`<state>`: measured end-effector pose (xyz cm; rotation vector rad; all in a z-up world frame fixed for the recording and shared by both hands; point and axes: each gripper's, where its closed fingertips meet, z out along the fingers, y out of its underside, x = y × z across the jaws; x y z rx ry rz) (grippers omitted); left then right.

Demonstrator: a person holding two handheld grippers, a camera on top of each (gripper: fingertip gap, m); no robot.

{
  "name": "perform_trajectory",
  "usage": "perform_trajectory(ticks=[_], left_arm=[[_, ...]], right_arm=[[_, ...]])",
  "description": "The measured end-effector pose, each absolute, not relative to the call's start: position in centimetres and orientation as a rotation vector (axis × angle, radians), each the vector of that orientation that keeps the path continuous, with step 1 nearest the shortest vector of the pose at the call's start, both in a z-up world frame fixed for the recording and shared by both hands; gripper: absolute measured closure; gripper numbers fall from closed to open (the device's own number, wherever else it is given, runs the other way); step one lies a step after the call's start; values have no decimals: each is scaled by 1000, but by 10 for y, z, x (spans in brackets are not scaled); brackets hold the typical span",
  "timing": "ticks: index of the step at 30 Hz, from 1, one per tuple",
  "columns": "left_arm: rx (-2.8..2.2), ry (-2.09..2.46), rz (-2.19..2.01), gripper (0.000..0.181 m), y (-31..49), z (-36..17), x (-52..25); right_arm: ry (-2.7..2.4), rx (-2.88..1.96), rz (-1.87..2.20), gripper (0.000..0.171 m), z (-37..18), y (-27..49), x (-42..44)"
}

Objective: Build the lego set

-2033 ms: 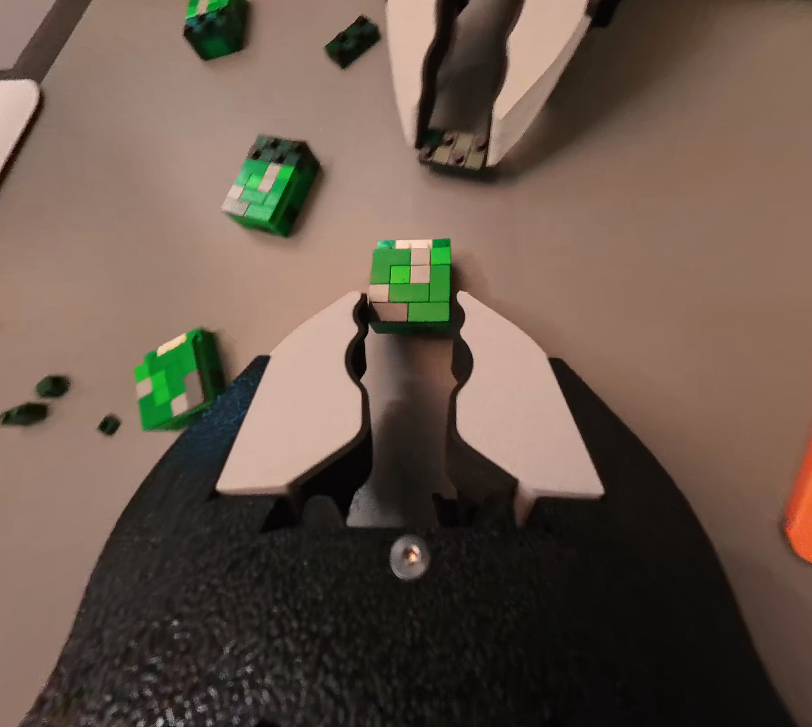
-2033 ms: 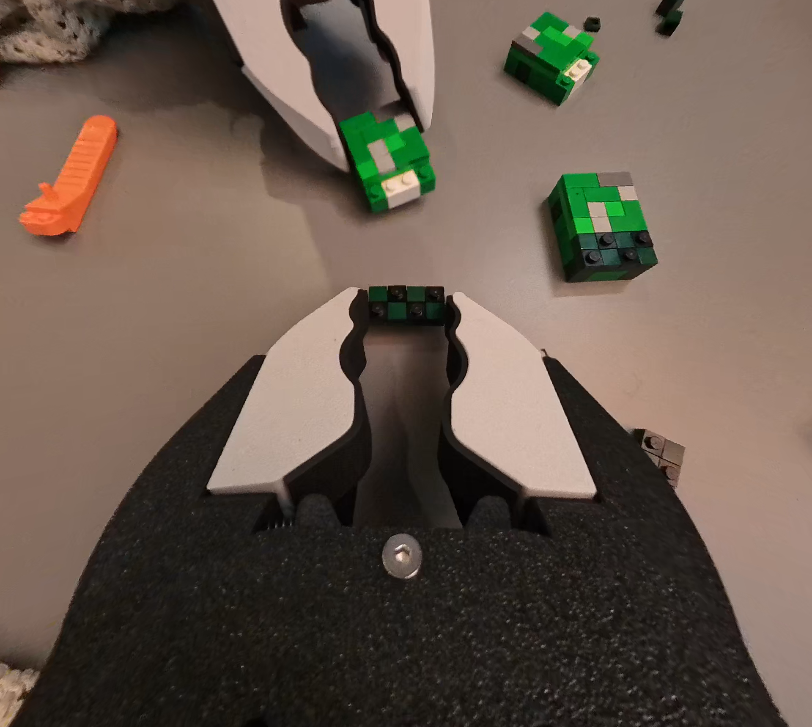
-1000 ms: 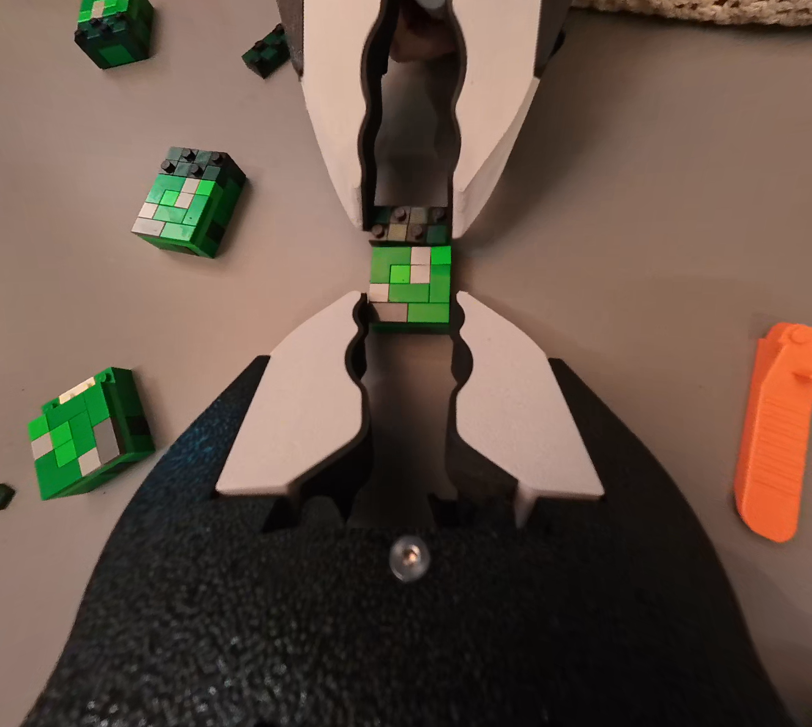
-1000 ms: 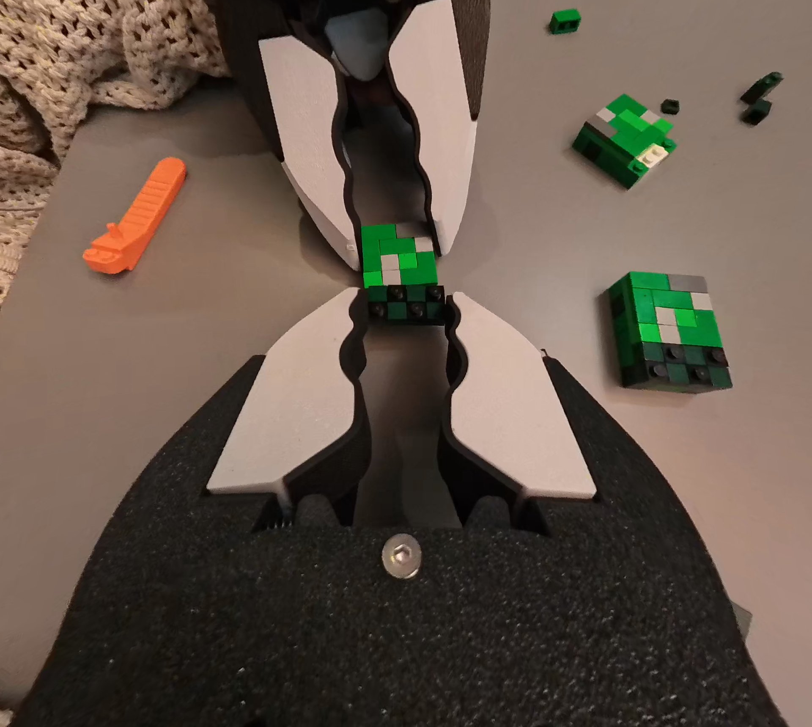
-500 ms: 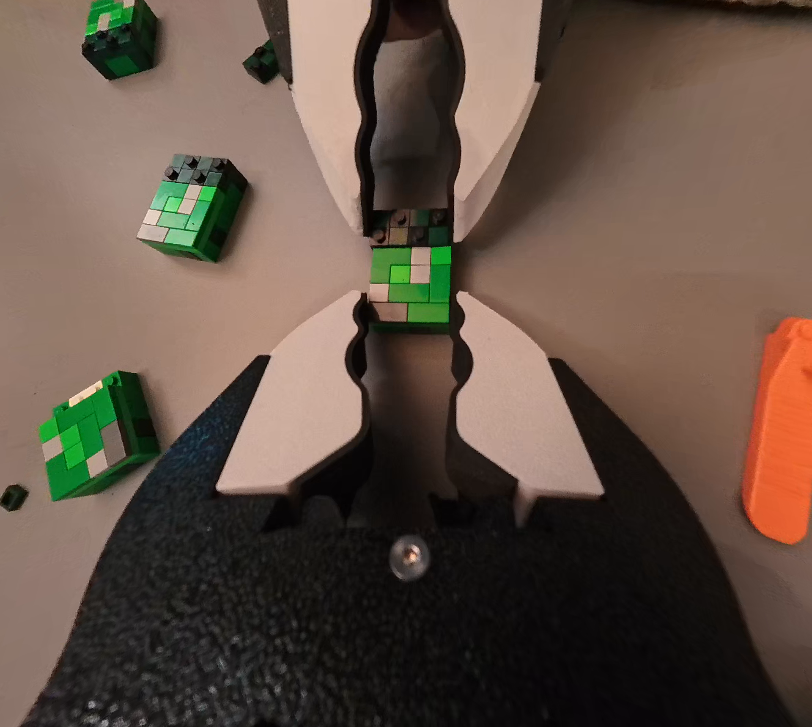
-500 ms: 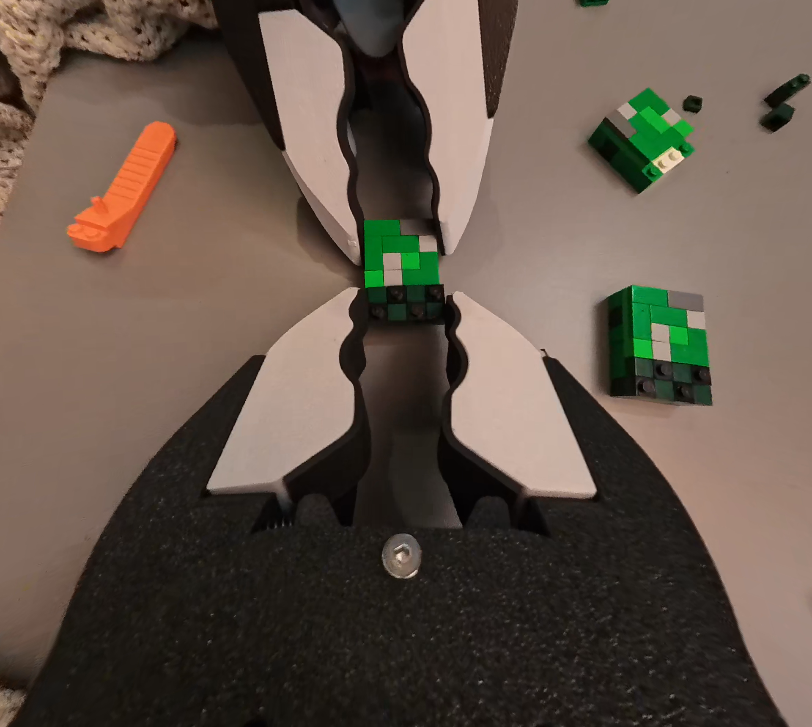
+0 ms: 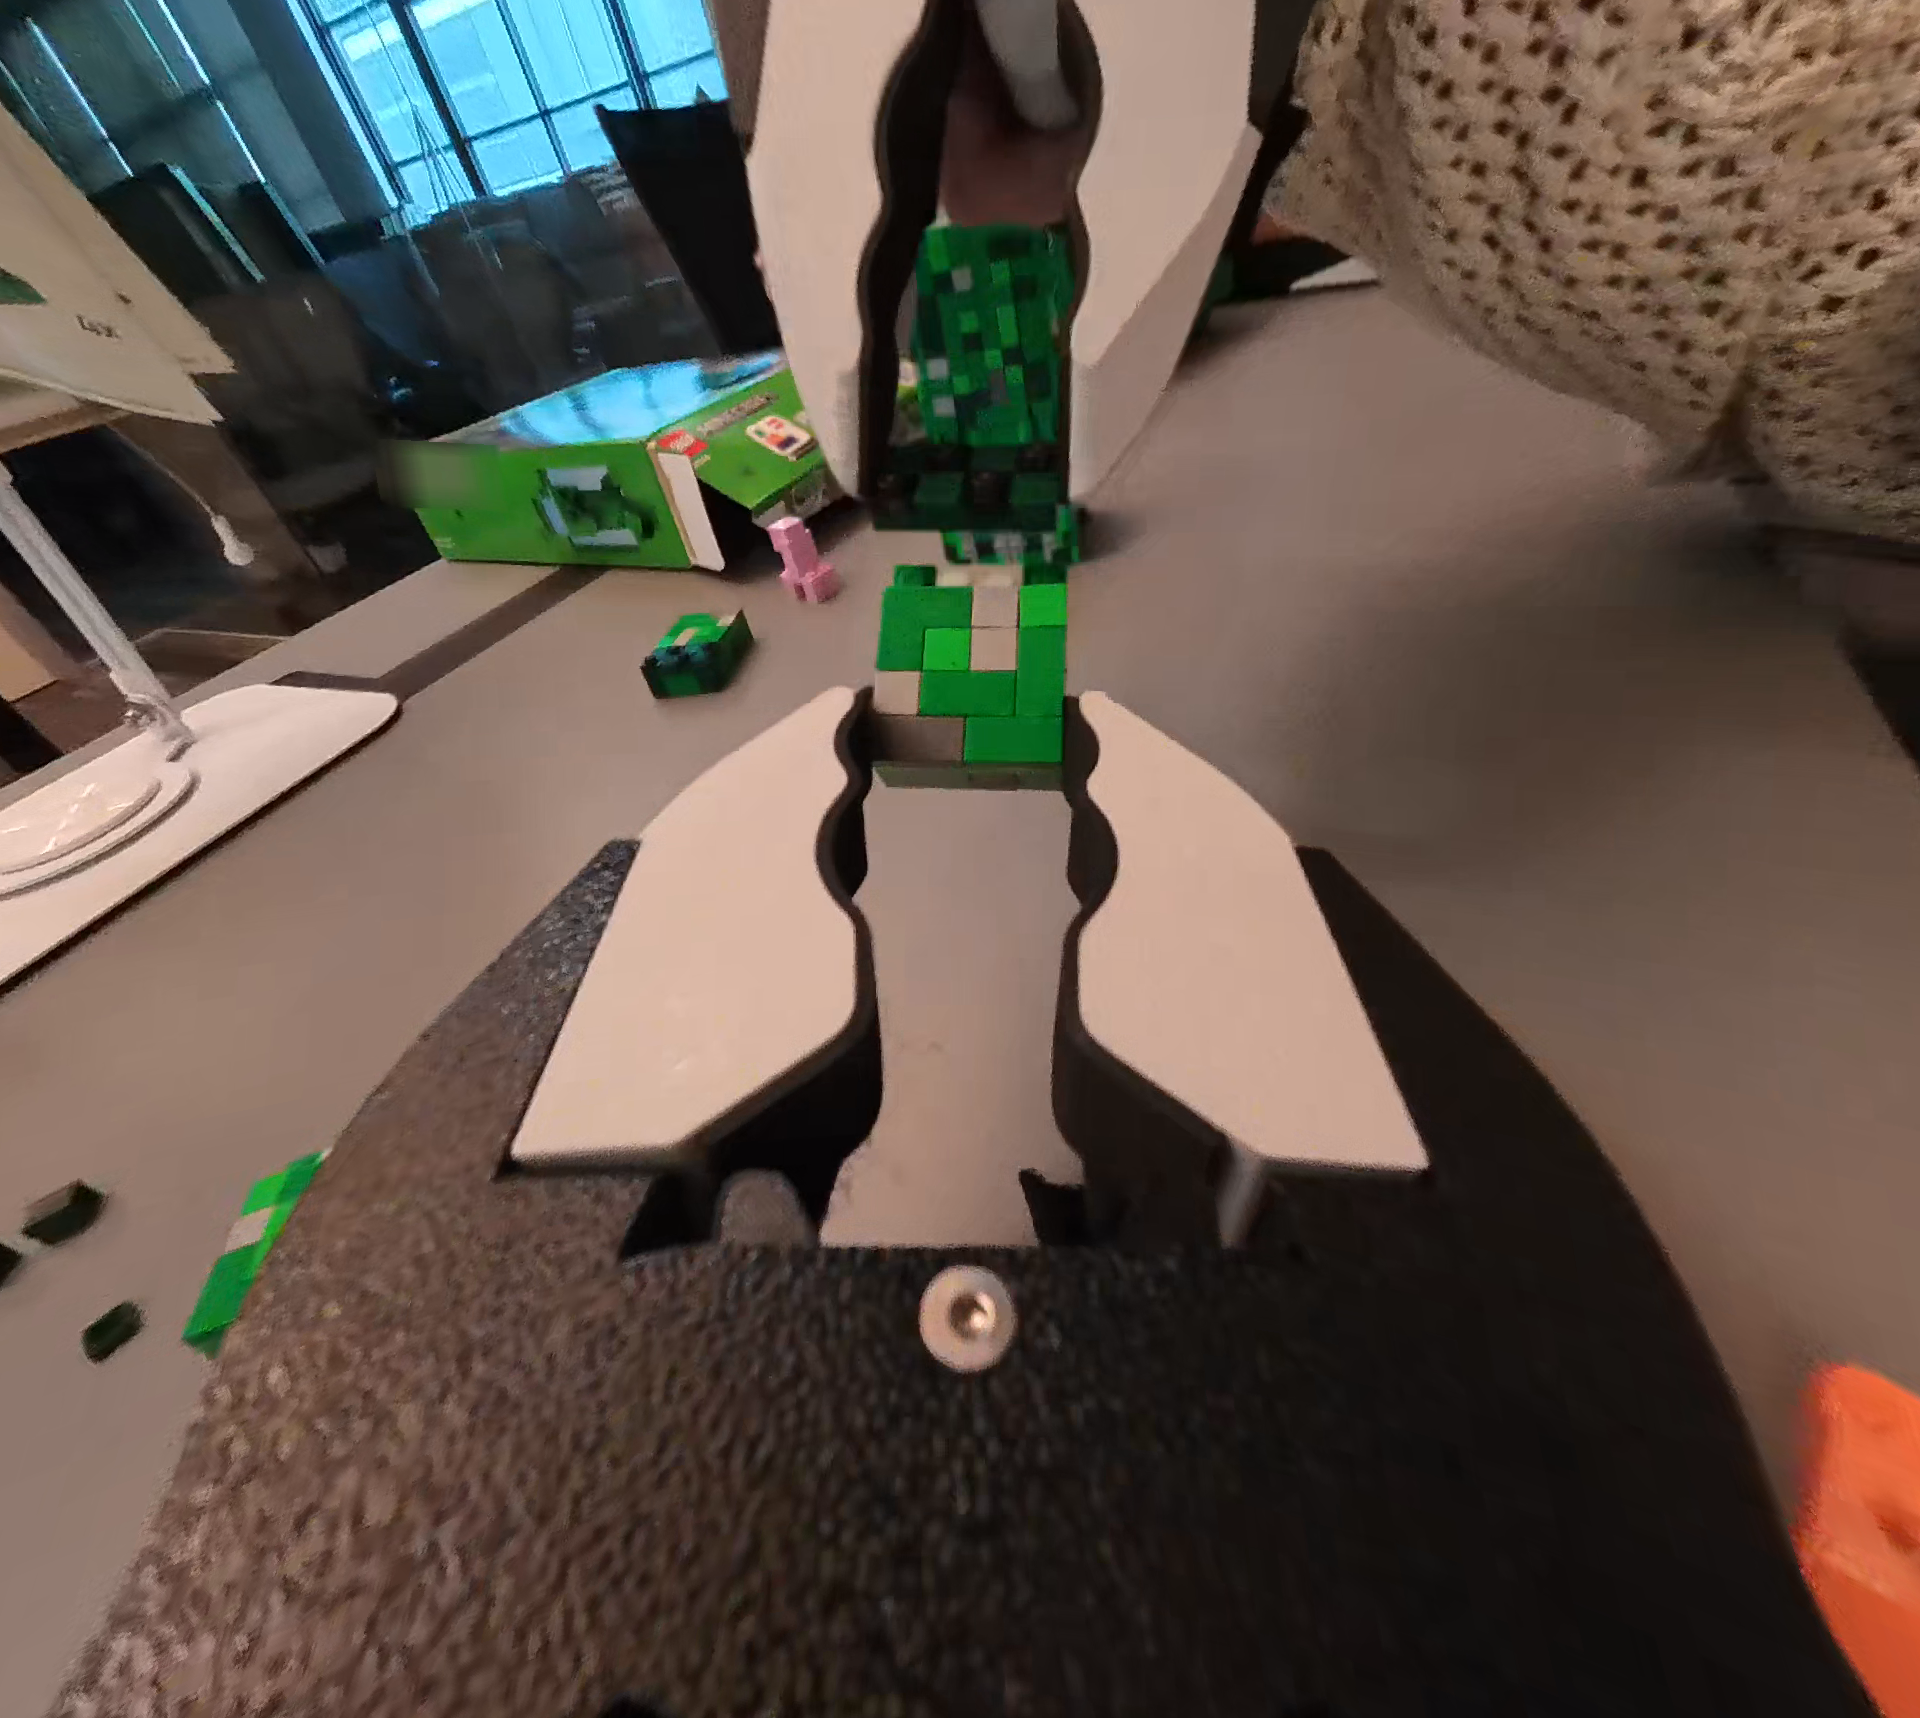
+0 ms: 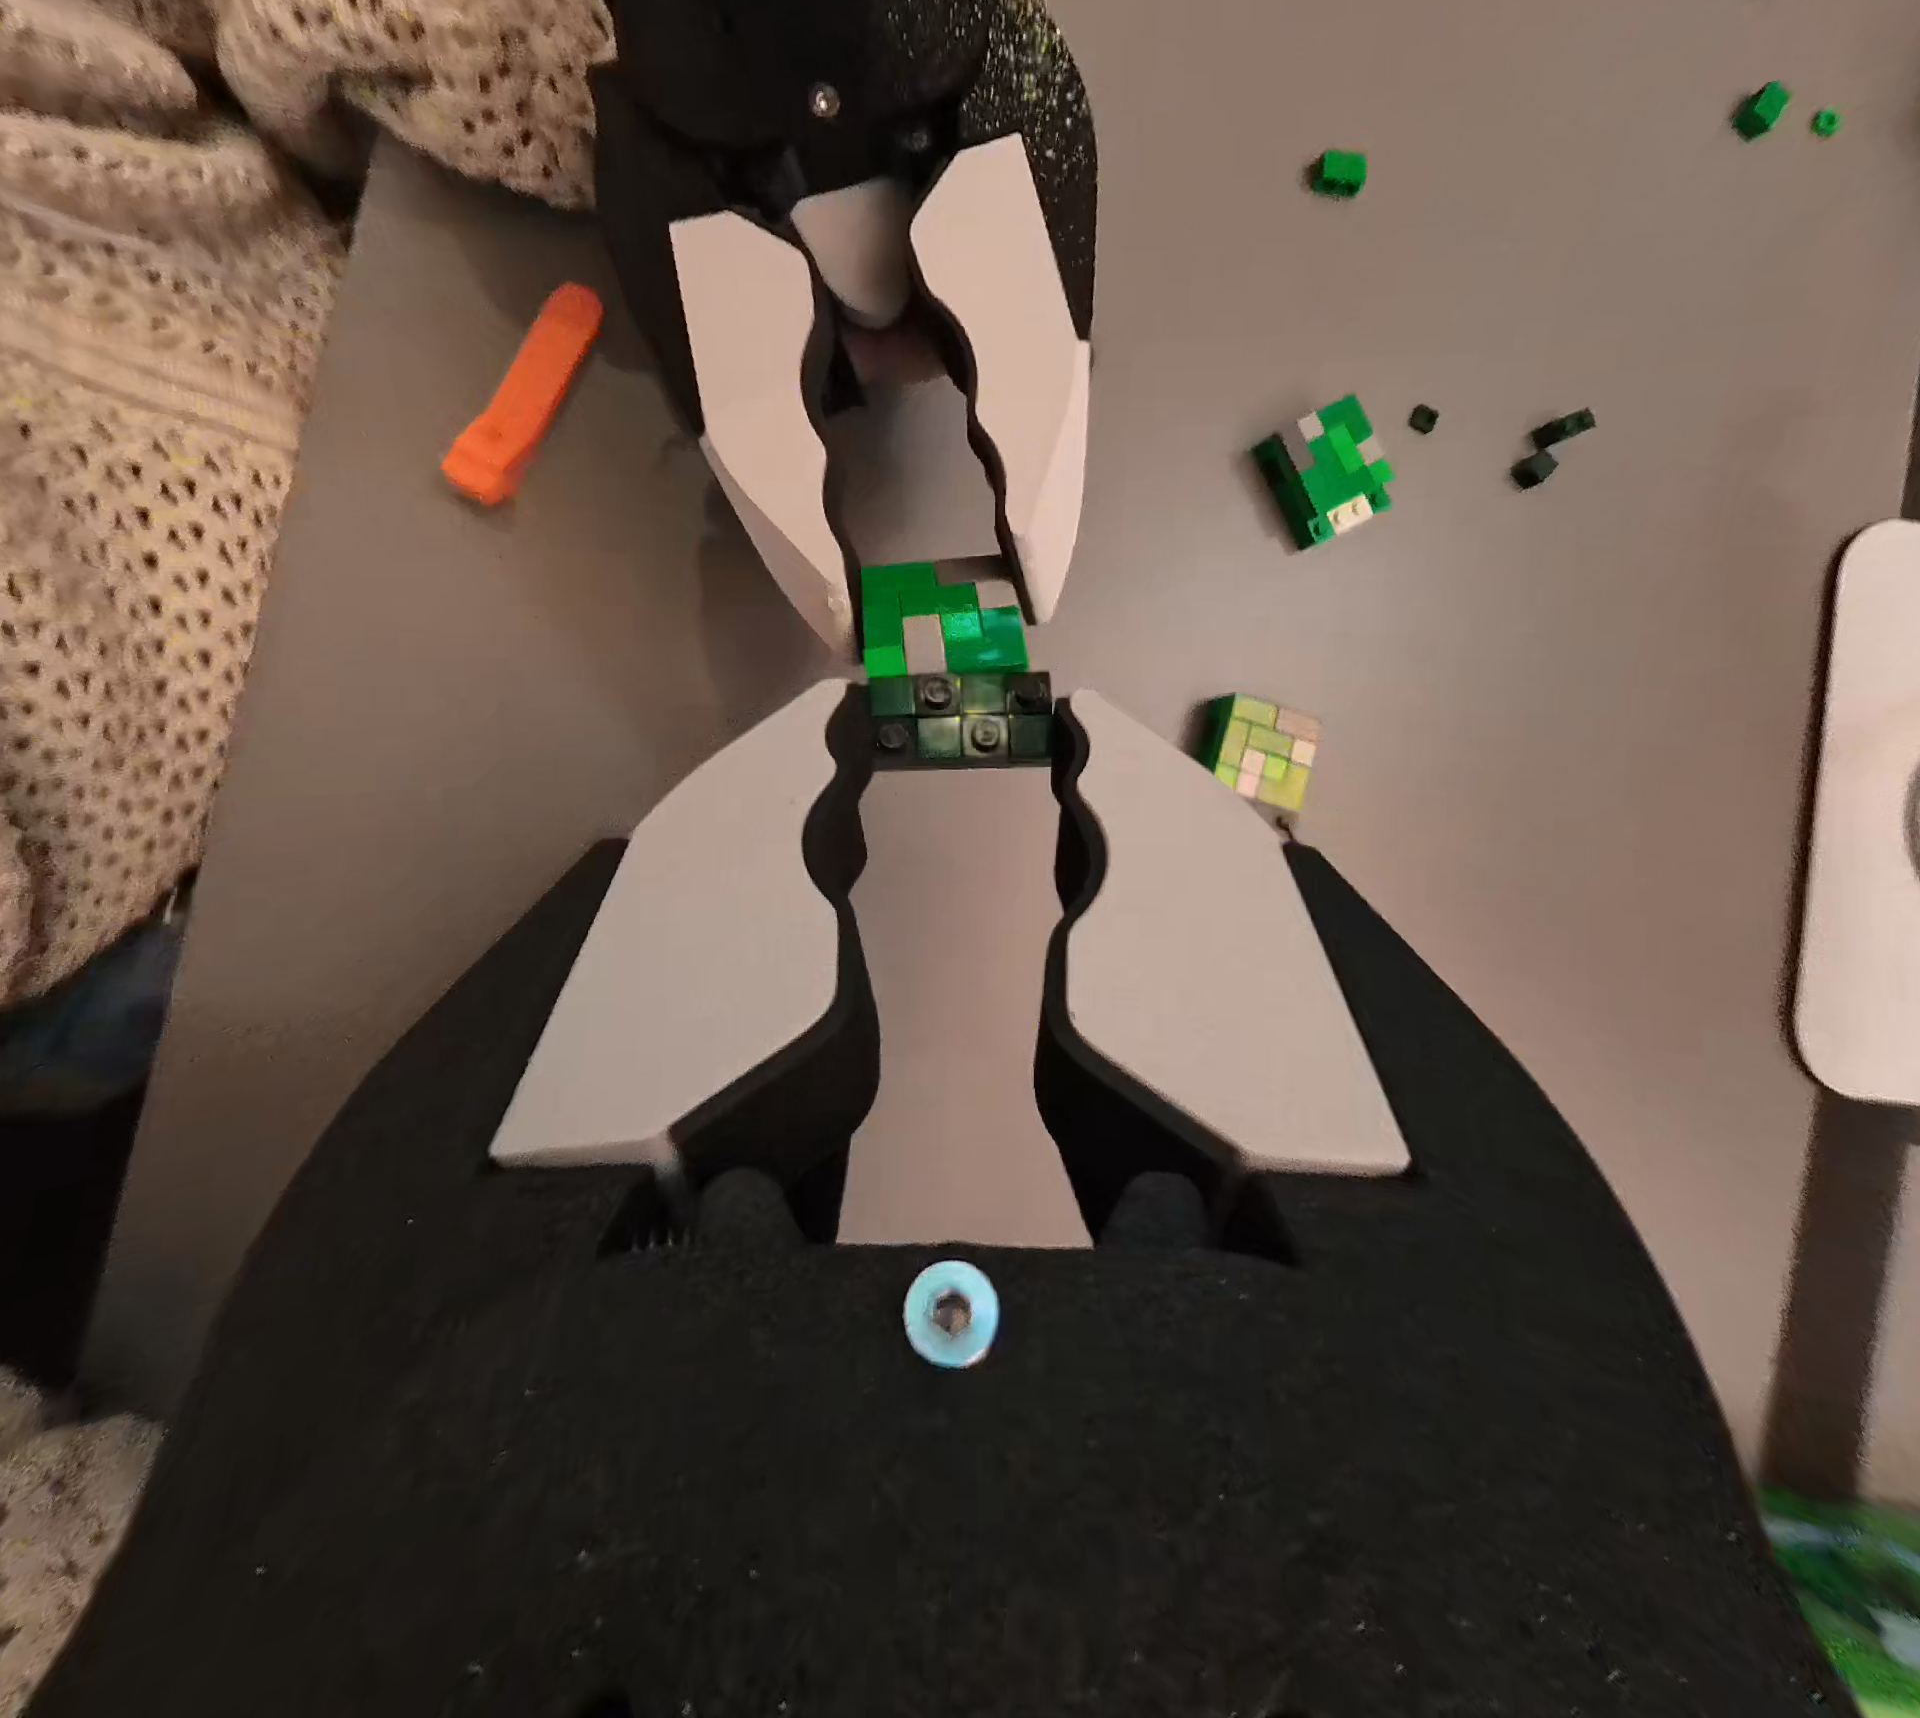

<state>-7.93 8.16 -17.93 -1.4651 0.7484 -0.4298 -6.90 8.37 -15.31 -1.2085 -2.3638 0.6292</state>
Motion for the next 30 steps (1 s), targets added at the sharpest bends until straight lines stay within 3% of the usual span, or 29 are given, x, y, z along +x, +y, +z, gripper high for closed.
perform_trajectory(ticks=[13,30], left_arm=[[-1419,746,-419,146,78,-176,-74],[-1414,769,-411,146,77,-178,-72]], right_arm=[[-2600,-1280,277,138,-160,79,-65],[-2654,-1301,144,138,-164,79,-61]])
